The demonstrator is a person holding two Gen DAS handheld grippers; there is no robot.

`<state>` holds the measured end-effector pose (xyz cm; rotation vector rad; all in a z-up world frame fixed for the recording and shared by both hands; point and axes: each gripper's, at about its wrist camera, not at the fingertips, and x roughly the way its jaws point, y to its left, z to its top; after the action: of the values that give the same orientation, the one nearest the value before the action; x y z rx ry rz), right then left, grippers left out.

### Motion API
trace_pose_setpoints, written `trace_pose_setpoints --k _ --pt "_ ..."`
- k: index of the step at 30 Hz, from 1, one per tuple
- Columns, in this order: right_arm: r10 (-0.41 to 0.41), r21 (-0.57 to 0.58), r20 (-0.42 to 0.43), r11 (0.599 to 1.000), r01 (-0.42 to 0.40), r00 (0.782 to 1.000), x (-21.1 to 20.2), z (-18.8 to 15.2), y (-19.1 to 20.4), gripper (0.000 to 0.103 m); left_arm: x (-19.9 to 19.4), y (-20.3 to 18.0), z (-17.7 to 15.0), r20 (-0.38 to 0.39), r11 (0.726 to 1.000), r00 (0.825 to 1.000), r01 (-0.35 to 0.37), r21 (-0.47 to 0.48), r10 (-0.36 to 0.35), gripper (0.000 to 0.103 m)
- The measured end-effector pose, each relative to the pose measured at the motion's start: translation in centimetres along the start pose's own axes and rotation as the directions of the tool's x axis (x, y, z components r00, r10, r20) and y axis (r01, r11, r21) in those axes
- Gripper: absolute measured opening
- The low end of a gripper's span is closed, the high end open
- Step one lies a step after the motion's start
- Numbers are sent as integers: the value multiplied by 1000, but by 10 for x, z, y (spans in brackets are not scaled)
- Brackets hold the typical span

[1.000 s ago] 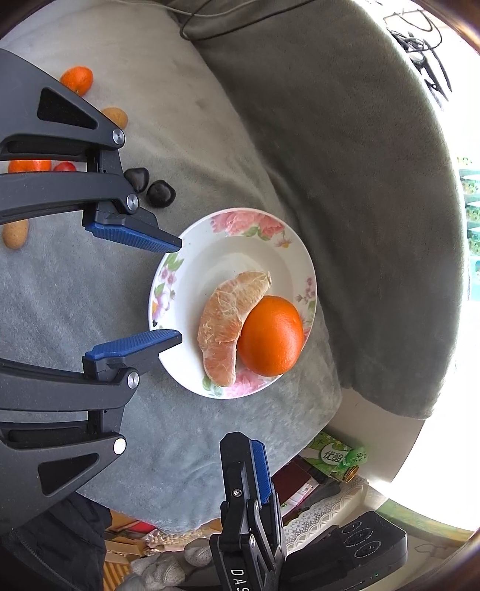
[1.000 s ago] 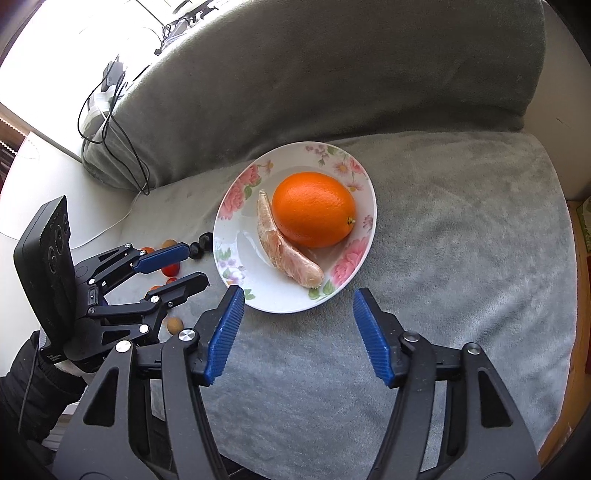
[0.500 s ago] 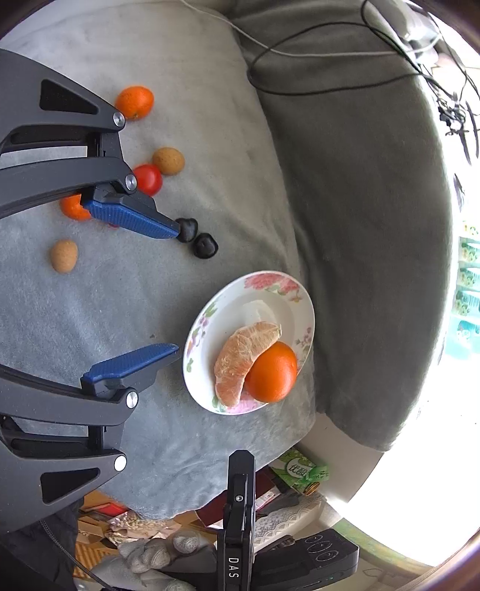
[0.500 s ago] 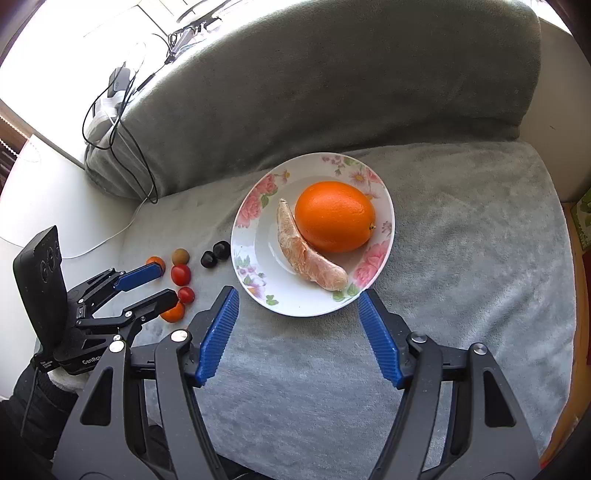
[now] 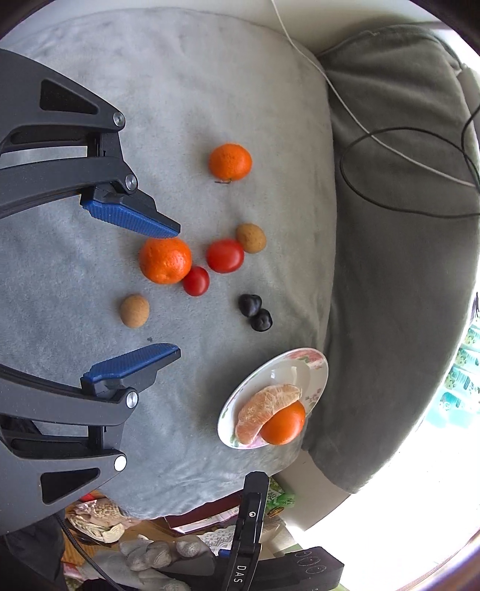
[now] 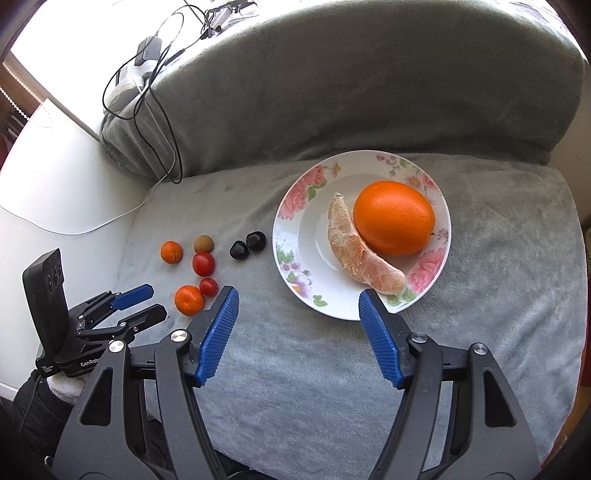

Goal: Organize fruits
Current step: 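Open the right gripper and move it toward the red cherry tomato, then close the right gripper on the red tomato while the left gripper closes on a mandarin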

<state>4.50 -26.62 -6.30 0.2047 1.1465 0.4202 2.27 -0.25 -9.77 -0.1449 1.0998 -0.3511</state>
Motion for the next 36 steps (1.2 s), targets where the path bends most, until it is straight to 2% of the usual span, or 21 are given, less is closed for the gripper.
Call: trace_pose_setpoints --k 12,21,28,32,36 --pt "70 -48 -105 996 -76 992 43 16 42 70 -1 22 -14 26 995 1000 13 -99 -10 58" --pt "124 -31 -175 991 -131 977 84 30 69 70 14 27 -16 13 995 1000 29 -100 -28 58" --pt "137 -84 -245 983 -162 960 119 41 95 63 21 33 -15 13 990 998 58 -132 -56 56" --pt "131 -97 -283 982 -165 950 141 46 104 56 25 38 -15 14 984 997 79 -162 -78 56" --pt "126 -109 -314 980 -167 941 157 46 111 54 28 36 -14 1 985 997 79 -151 -79 50"
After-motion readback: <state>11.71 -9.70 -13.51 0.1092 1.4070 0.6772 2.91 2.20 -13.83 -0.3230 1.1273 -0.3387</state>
